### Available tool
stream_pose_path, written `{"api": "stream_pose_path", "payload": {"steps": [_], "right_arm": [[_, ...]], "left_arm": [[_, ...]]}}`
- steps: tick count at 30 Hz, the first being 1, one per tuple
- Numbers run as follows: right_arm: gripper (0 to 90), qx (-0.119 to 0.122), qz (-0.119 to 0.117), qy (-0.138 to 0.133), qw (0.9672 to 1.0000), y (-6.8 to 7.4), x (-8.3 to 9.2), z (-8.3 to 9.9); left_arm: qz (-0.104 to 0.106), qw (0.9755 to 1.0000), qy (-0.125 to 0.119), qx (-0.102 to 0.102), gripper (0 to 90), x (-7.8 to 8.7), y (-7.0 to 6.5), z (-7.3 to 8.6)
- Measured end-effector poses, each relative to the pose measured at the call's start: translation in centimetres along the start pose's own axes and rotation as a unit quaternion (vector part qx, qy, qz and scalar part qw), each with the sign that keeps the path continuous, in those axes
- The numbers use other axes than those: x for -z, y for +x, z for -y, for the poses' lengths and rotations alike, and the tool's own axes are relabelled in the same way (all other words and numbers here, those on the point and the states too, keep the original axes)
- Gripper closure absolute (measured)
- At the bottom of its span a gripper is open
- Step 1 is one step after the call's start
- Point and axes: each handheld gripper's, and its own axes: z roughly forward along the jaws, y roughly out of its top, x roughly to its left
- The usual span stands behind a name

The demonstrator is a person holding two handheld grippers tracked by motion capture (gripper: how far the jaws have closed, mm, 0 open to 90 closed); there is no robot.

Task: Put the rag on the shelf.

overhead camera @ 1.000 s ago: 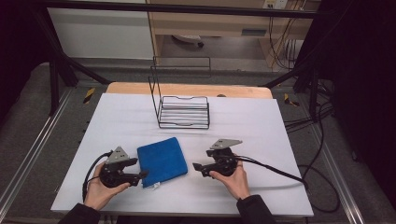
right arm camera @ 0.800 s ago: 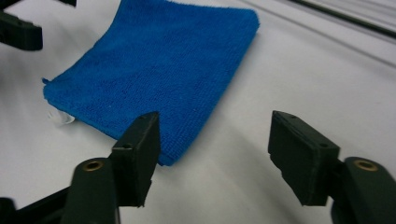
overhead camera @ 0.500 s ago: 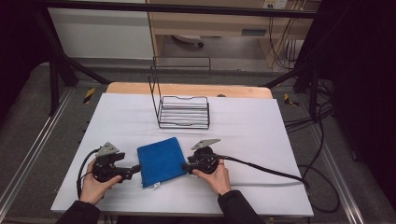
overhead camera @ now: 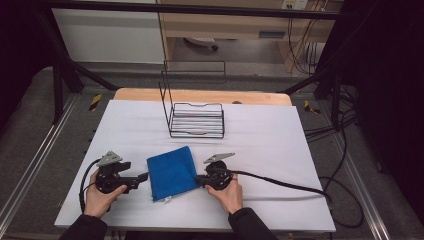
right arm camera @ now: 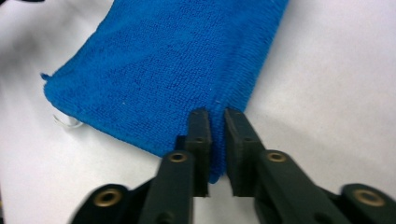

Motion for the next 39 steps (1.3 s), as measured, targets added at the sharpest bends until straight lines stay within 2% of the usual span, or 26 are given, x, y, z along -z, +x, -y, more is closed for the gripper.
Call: {"api": "stream_pose_path", "payload": {"steps": [3,5,12,16,17,20,22,23,24,27,29,30,31,32,35,39], "right_arm": [[86.9,-0.006,0.002,-0.003,1.0,0.1,0.3,-0.1],[87.3,-0.019,0.006,-0.011,0.9997,0.4,1.0,-0.2],[87.3,-0.021,0.032,-0.011,0.9992,1.2,2.8,0.4],[87.3,-0.034,0.042,-0.013,0.9984,1.4,4.0,1.5],[87.2,-0.036,0.052,-0.01,0.998,1.4,4.5,2.2],[86.9,-0.04,0.055,-0.004,0.9977,1.4,4.8,2.9],[83.9,-0.04,0.05,-0.003,0.998,1.3,4.8,3.4],[77.8,-0.034,0.051,-0.003,0.9981,1.2,4.7,3.4],[66.6,-0.011,0.051,-0.013,0.9985,1.0,4.8,3.2],[48.4,0.034,0.053,-0.053,0.9966,0.1,4.7,2.2],[44.2,0.053,0.061,-0.065,0.9946,-0.8,4.3,1.2],[44.2,0.053,0.061,-0.065,0.9946,-0.8,4.3,1.2],[43.1,0.057,0.068,-0.07,0.9936,-2.1,3.6,0.1],[43.8,0.054,0.071,-0.068,0.9937,-2.6,3.1,-0.5],[49.3,0.034,0.068,-0.074,0.9943,-4.1,1.8,-1.8],[55.9,0.03,0.068,-0.072,0.9946,-5.0,0.8,-3.0]], "left_arm": [[0.0,1.0,-0.001,0.001,12.2,0.0,0.0,0.0],[0.0,1.0,-0.001,0.0,12.2,0.0,0.0,0.0],[-0.001,1.0,-0.005,0.0,12.2,0.0,0.0,0.1],[0.0,1.0,-0.007,-0.002,12.2,0.0,-0.1,0.0],[0.0,1.0,-0.008,-0.003,12.2,0.0,-0.2,0.0],[0.001,1.0,-0.008,-0.005,12.2,0.0,-0.3,0.0],[0.002,0.9999,-0.008,-0.008,12.2,0.0,-0.3,0.0],[0.003,0.9999,-0.008,-0.008,12.0,-0.1,-0.4,0.0],[0.004,0.9999,-0.01,-0.011,12.0,-0.1,-0.4,0.0],[0.005,0.9999,-0.007,-0.013,11.7,-0.2,-0.4,0.0],[0.004,0.9999,-0.006,-0.014,11.4,-0.2,-0.4,0.0],[0.005,0.9999,-0.006,-0.016,11.4,-0.3,-0.5,0.0],[0.006,0.9998,-0.006,-0.017,11.3,-0.3,-0.5,0.0],[0.006,0.9998,-0.006,-0.018,11.2,-0.3,-0.5,0.0],[0.005,0.9998,-0.006,-0.018,11.2,-0.3,-0.4,0.0],[0.004,0.9998,-0.005,-0.016,11.2,-0.3,-0.3,0.0]]}}
